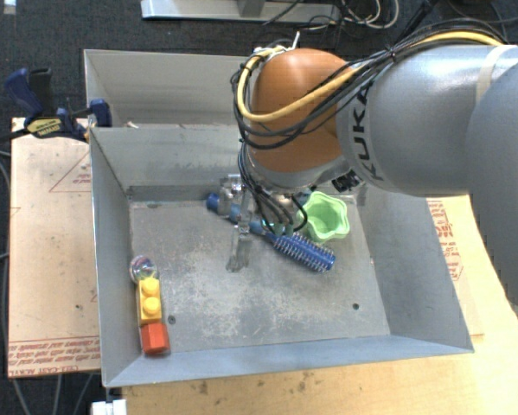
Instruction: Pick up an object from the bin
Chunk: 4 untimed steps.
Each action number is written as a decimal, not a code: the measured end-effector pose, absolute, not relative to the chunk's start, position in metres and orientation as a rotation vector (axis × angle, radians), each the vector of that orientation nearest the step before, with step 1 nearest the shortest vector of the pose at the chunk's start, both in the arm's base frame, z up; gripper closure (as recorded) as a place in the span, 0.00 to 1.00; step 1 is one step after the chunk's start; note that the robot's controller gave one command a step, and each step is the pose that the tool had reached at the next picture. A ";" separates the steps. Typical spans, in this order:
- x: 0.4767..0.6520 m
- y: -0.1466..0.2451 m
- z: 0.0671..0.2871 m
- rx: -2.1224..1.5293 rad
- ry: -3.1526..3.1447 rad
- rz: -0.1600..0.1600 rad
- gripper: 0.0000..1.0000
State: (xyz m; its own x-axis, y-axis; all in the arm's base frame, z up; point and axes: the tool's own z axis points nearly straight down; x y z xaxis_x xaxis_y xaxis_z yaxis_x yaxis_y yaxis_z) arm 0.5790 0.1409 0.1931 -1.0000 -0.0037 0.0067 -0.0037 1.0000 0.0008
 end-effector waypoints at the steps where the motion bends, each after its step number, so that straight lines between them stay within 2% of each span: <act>1: 0.646 0.053 0.153 0.178 -3.139 0.005 0.00; 2: 0.653 0.065 0.069 -0.204 -3.132 -0.002 0.00; 3: 0.654 0.065 0.071 -0.208 -3.136 -0.003 1.00; 4: 0.598 0.107 0.225 -0.226 -3.140 -0.006 1.00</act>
Offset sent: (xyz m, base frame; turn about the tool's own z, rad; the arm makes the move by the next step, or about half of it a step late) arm 0.0656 -0.0831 -0.0377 -0.1171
